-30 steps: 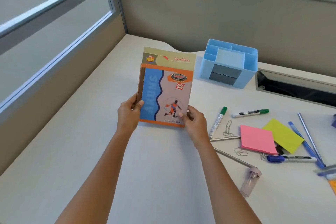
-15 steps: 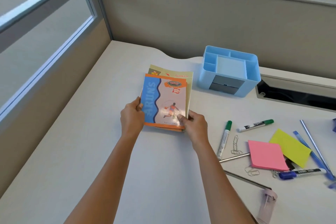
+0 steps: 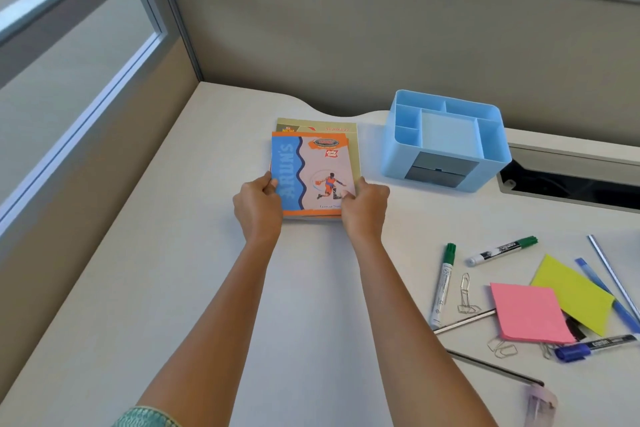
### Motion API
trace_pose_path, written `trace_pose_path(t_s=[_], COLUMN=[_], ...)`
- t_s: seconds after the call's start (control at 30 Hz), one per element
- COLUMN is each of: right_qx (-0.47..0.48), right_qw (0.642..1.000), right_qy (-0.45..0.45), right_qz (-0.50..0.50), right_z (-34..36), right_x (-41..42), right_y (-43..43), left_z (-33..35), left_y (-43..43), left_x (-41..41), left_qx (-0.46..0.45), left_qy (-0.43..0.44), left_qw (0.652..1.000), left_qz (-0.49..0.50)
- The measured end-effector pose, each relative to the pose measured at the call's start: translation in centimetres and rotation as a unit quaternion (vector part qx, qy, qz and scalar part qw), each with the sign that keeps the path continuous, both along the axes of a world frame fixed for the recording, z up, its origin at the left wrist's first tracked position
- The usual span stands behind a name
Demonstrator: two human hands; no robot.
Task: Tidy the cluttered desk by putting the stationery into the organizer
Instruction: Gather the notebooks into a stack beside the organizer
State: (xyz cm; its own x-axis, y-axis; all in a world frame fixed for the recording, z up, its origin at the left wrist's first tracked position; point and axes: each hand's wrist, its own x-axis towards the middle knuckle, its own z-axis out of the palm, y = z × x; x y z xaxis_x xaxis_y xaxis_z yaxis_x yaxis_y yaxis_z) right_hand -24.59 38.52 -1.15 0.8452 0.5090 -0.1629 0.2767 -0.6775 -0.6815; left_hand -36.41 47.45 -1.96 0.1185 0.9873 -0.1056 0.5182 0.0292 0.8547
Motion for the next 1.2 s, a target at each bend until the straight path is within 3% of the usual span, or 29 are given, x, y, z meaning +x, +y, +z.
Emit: trace_pose_path(t_s=[0.3, 0.6, 1.07, 1.2], right_qx=[-0.058, -0.069, -0.063, -0.009], right_qw=[0.997, 0.990, 0.994, 0.993], right_qy=[-0.005, -0.020, -0.012, -0.096], right_qz=[-0.045, -0.119, -0.093, -0.061], right_z=[0.4, 0.1, 0.0, 0.4], right_x=[1.2, 0.0, -0.4, 0.0], right_y=[2.9, 4.0, 3.9, 0.1], left_z=[0.0, 0.0, 0.5, 0.8], left_y=[2.2, 3.5, 3.5, 1.9], left_x=[1.5, 1.7, 1.9, 1.4], left_qx=[0.015, 0.036, 0.019, 0.041], left_qy=[0.034, 0.125, 0.140, 0.102], left_qw=[0.999, 0.990, 0.988, 0.993], left_qz=[-0.025, -0.057, -0.063, -0.041])
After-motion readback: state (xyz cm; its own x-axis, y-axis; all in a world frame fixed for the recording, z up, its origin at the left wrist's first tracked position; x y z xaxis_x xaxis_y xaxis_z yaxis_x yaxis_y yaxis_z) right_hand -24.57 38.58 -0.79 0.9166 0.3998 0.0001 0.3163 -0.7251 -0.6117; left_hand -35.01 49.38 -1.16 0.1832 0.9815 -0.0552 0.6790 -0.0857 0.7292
